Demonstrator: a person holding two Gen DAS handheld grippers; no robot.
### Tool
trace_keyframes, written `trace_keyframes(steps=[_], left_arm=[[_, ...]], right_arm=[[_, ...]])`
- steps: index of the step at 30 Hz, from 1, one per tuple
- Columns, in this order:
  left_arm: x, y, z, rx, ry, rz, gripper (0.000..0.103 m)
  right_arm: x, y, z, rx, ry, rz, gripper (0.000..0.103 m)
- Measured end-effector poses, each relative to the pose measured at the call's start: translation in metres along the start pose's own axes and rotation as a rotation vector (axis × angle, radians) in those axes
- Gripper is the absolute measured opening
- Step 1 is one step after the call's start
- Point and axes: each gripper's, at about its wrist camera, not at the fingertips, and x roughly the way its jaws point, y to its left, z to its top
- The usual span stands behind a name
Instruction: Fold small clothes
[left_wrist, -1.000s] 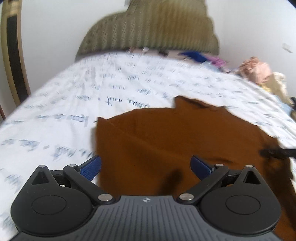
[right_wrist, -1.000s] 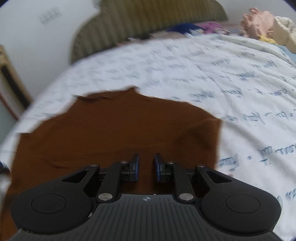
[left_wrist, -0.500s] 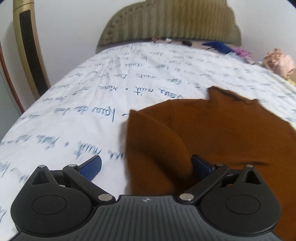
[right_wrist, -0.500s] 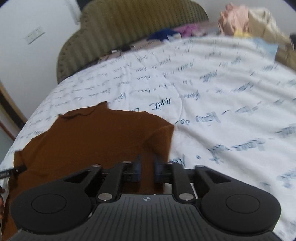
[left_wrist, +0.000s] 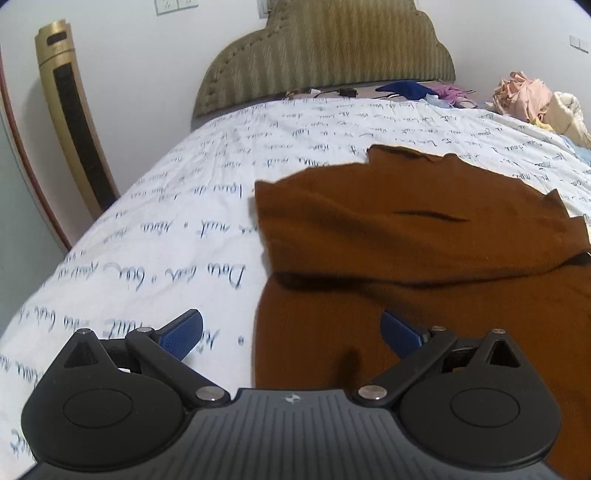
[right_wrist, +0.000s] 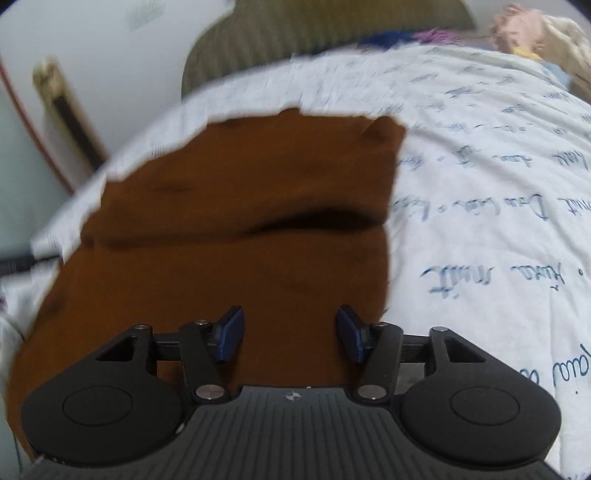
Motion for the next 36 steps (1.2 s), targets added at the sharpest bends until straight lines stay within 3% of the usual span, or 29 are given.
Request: trace_keyframes(steps=[1,4,8,12,16,20,22,25,33,36], left_arm=[[-0.002,0.001,-0.003,0.000,0.003,0.008,0.103],[-0.010,0.003,-0.014,0.013,0.012,0.028,0.103],[-0.016,0.006,-0.026,0.007,0.033,0.046,0.103],[-0.027,0.012,-0.042,-0.008,0.049,0.057,0.103],[-0.055,0.039,-0.071,-0.105,0.057,-0.026,0.103],[-0.078,0.076,-0.109,-0.259,0.087,-0.180,0.103],[-0.090,0.087,-0.124,-0.290,0.084,-0.217,0.103],[-0.105,0.084,-0.132,-0.251,0.052,-0.220,0.103],[-0.111,0.042,-0.136,-0.098,0.030,-0.332,0.103],[-0.109,0.031,-0.136,-0.088,0.042,-0.390,0.103]], right_arm=[[-0.004,-0.005,0.003,0.032,-0.003,-0.024,0.052],[-0.024,-0.018,0.003,0.066,-0.031,-0.112,0.062],[-0.065,-0.039,-0.009,0.141,-0.080,-0.052,0.062],[-0.099,-0.041,-0.025,0.100,-0.103,-0.012,0.066],[-0.117,-0.034,-0.048,0.094,-0.073,0.087,0.067],[-0.126,-0.023,-0.071,0.092,-0.039,0.118,0.067],[-0.126,-0.019,-0.082,0.089,-0.019,0.130,0.067],[-0.128,-0.015,-0.096,0.082,-0.004,0.142,0.067],[-0.136,-0.020,-0.119,0.141,0.013,0.191,0.069],[-0.138,-0.024,-0.125,0.157,0.018,0.198,0.070]])
